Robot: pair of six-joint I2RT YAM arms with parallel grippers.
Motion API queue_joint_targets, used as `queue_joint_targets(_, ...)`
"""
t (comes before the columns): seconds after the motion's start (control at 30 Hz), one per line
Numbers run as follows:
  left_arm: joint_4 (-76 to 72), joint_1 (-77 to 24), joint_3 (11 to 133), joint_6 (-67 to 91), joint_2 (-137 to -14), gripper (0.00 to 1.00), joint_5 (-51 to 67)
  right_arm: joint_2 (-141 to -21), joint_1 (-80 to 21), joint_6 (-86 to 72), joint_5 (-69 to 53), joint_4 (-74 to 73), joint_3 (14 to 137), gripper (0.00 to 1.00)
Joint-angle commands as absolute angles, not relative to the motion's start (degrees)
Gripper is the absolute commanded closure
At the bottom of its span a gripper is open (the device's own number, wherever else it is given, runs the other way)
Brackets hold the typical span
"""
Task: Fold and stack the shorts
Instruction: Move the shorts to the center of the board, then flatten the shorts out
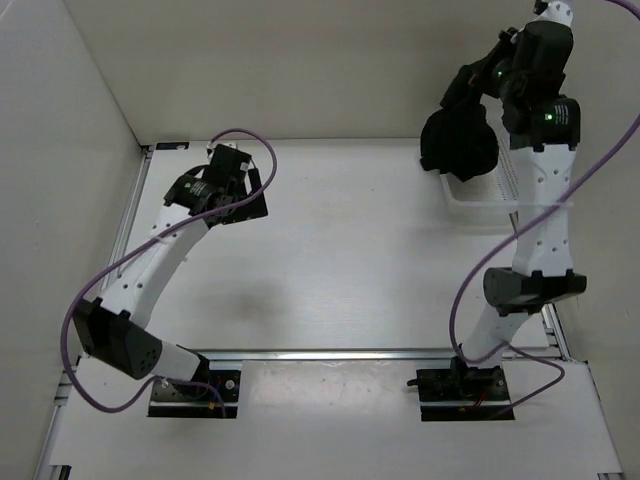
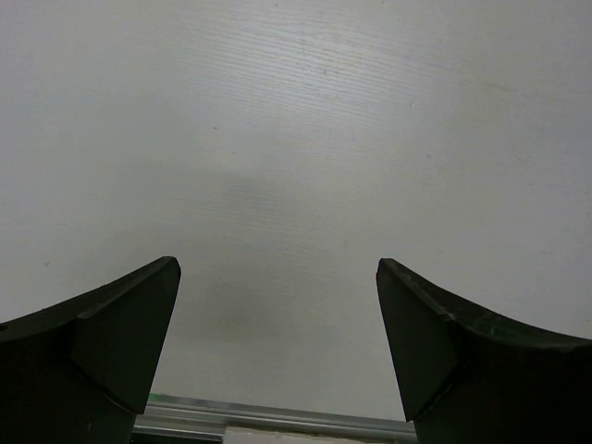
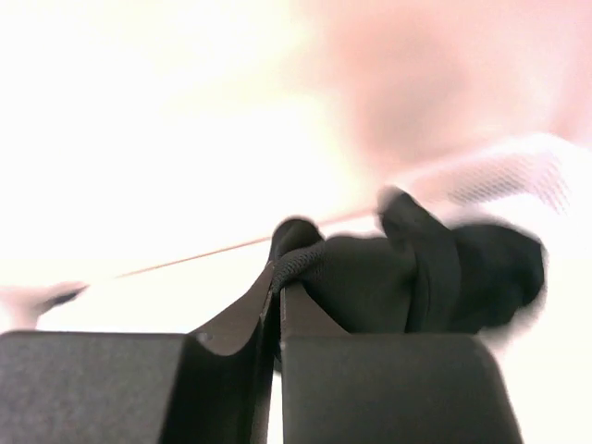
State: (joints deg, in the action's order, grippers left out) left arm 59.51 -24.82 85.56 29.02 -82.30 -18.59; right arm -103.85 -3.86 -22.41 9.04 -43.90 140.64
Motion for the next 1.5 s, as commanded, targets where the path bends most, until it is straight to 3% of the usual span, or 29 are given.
queue_joint_targets(0.0, 61.17, -23.04, 84.64, 30.85, -77.79, 0.0, -19.16, -98.8, -11.21, -17.23, 5.63, -42.1, 142.29, 1.0)
queue_joint_targets(0.2, 63.28, -17.15, 85.16, 31.9, -74.18, 0.0, -16.27, -92.29, -27.58, -16.08, 3.87, -42.63, 136.95, 1.0)
queue_joint_targets(0.37, 63.8, -10.74, 87.53, 31.9, -72.86, 0.0, -11.16, -90.35, -39.78, -20.46, 4.92, -42.09, 116.78, 0.98)
queue_joint_targets(0.4, 63.81, -10.2, 88.06, 31.9, -72.86, 0.0, -10.38, -90.35, -41.12, -21.26, 4.92, -42.62, 113.5, 0.88)
queue_joint_targets(0.43, 64.33, -10.2, 88.76, 31.9, -72.86, 0.0, -10.37, -90.35, -42.35, -21.79, 4.23, -42.63, 110.33, 0.48)
queue_joint_targets(0.47, 64.34, -9.41, 88.77, 31.9, -72.86, 0.0, -9.68, -90.35, -44.54, -23.45, 5.35, -42.63, 104.73, 0.33)
queue_joint_targets(0.53, 64.34, -9.4, 89.3, 30.24, -72.86, 0.0, -8.97, -88.96, -46.14, -24.6, 7.81, -44.03, 100.39, 0.06)
queue_joint_targets(0.6, 64.34, -9.4, 88.51, 29.45, -72.86, 0.0, -7.92, -85.8, -46.76, -25.93, 11.23, -44.73, 95.55, 0.0)
queue_joint_targets(0.77, 62.15, -12.47, 82.54, 28.56, -73.39, 0.0, -2.65, -77.97, -40.79, -27.77, 14.94, -45.26, 86.33, 0.0)
queue_joint_targets(1.03, 53.27, -23.97, 67.69, 33.65, -76.81, 0.0, 4.74, -74.97, -36.04, -30.66, 7.48, -46.32, 70.76, 0.0)
queue_joint_targets(1.4, 44.82, -30.06, 60.82, 37.88, -89.37, 0.0, 8.52, -93.32, -34.81, -31.73, 0.35, -37.09, 71.97, 0.0)
queue_joint_targets(1.47, 44.3, -30.06, 60.82, 37.88, -92.19, 0.1, 8.53, -98.95, -33.5, -31.2, -0.34, -36.05, 74.52, 0.01)
